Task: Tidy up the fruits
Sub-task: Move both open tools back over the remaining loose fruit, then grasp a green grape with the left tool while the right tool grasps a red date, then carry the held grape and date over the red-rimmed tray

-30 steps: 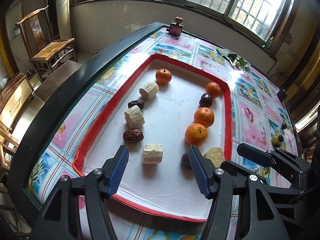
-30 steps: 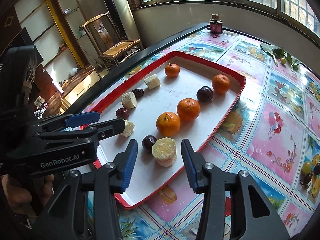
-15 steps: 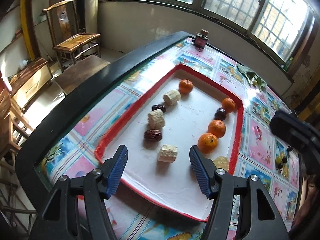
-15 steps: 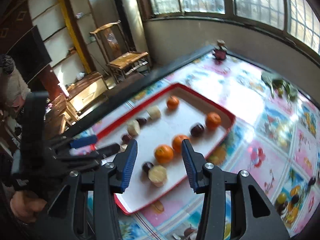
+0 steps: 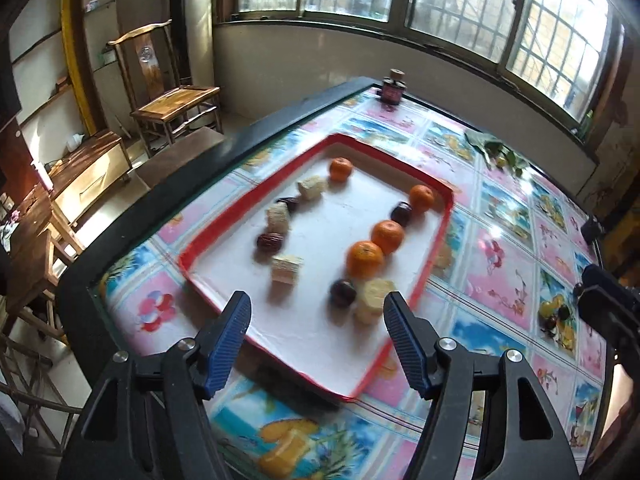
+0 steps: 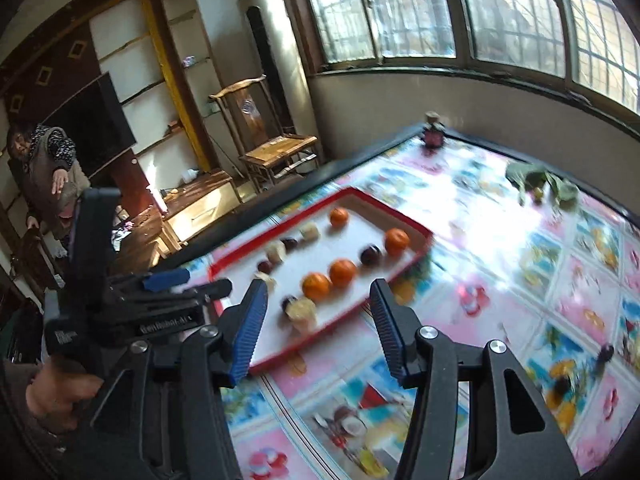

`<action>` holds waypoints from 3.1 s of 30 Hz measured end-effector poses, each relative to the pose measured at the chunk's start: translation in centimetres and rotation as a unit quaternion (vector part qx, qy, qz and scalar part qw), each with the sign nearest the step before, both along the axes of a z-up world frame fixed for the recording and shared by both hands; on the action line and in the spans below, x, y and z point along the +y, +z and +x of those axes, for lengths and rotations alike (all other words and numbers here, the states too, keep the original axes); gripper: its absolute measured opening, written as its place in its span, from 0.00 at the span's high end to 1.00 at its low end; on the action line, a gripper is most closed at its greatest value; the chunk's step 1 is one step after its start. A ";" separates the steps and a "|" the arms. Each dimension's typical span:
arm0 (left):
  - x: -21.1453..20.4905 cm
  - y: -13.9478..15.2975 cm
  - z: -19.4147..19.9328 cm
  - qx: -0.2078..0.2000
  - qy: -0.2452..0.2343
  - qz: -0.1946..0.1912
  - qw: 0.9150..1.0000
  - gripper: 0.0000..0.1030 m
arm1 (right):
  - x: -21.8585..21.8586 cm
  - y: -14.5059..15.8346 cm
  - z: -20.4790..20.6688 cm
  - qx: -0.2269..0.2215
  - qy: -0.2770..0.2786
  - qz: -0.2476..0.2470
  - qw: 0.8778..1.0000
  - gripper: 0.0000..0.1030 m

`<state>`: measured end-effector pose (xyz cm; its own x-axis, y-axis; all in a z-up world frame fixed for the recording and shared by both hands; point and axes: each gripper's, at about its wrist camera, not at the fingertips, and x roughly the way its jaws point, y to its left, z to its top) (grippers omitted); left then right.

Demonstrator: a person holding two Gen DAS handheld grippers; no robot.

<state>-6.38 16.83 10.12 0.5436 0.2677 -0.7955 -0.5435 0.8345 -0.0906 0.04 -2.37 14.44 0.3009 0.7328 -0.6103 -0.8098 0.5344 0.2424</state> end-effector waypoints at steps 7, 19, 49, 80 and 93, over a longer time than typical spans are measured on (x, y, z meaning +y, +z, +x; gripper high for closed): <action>-10.3 -2.6 5.8 0.024 -0.140 -0.007 0.990 0.33 | -14.3 -6.1 3.6 0.048 -0.161 -0.068 0.983 0.47; -18.5 -6.6 15.4 0.057 -0.292 -0.016 0.955 0.34 | -23.3 -10.9 6.5 0.144 -0.317 -0.067 0.935 0.47; -19.0 -8.3 17.3 0.032 -0.341 -0.019 0.939 0.75 | -17.4 -12.2 8.9 0.114 -0.260 -0.111 0.952 0.47; -15.6 -8.6 13.4 0.007 -0.336 -0.023 0.941 0.75 | -10.6 -12.6 10.9 0.027 -0.201 -0.172 0.964 0.73; -16.0 -8.4 11.3 0.020 -0.326 -0.027 0.945 0.75 | -13.9 -12.0 5.9 0.057 -0.209 -0.160 0.963 0.72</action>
<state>4.93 0.86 1.67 0.5484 -0.1556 -0.8216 0.0815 0.9878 -0.1326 5.94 -16.32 2.48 0.4457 0.3321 -0.8313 -0.4860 0.8696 0.0868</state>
